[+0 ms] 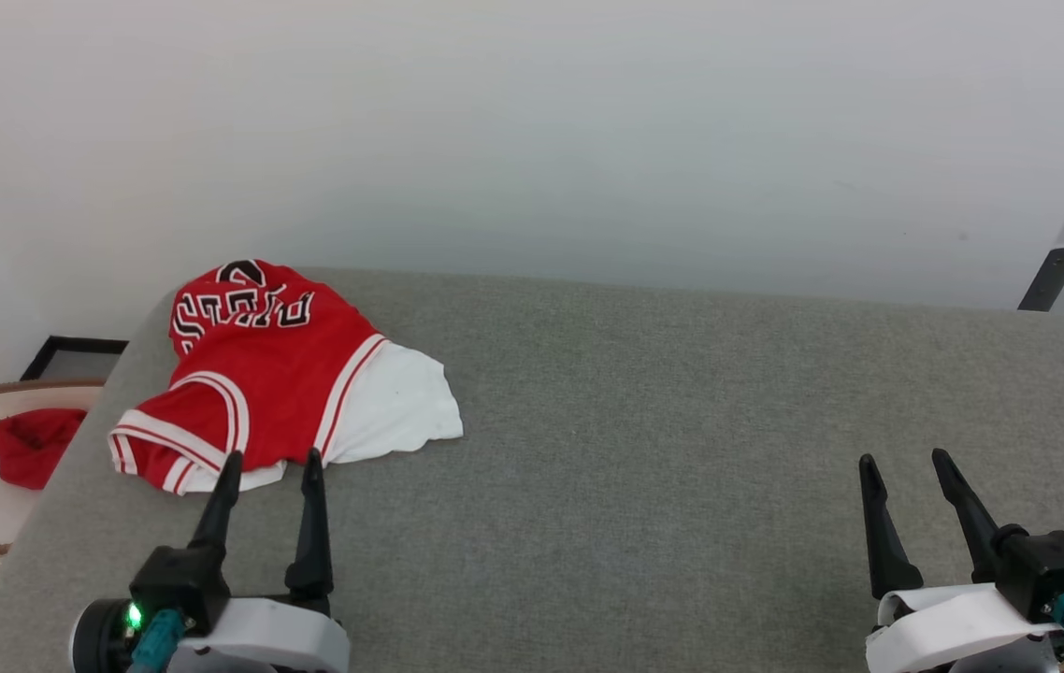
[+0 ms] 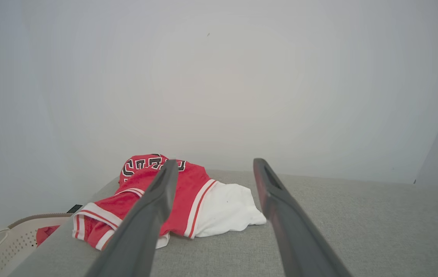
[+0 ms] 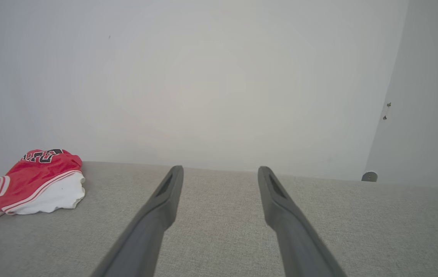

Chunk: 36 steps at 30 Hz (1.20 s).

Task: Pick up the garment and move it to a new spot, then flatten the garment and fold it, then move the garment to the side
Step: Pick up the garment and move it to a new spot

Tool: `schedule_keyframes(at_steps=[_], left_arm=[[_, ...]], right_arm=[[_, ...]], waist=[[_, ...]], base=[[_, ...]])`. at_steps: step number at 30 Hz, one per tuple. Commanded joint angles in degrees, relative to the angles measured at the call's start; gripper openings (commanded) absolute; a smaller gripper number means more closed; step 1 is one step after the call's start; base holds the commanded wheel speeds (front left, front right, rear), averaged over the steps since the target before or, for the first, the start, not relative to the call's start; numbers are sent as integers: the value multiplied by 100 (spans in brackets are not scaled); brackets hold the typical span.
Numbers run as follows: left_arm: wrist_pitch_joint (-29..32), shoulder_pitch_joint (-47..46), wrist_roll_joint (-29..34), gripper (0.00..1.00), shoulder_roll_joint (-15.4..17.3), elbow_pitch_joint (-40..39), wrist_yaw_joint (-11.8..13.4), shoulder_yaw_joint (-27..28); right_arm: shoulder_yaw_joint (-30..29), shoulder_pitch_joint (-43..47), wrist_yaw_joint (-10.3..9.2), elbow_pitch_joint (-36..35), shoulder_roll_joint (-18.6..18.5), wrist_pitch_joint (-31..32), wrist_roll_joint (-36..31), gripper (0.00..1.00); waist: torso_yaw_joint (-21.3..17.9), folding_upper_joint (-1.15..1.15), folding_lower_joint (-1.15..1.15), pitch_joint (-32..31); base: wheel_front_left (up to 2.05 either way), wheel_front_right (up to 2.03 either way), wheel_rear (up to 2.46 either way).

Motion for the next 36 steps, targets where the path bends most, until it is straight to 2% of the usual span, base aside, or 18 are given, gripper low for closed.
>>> schedule_keyframes(at_steps=[1,8,25,31,36], left_arm=[[-21,23,123,100,-6,-21,-18,14],[-56,-66,210,100,-57,93,14,157],[-56,66,185,100,-90,178,100,567],[-56,67,123,100,-107,183,76,625],[65,-190,-113,100,-103,328,-55,652]], right_arm=[[-17,74,4,-27,10,-25,-102,100],[0,103,4,-59,18,-48,-266,100],[321,86,3,44,33,-11,-172,100],[353,58,3,53,37,-16,-186,100],[368,-7,3,31,37,24,-201,100]], waist=[[10,0,0,-6],[254,0,0,-57],[1324,0,0,-236],[1401,0,0,-206],[1261,0,0,-45]], base=[[0,0,0],[0,0,0],[0,0,0],[0,0,0],[0,0,0]])
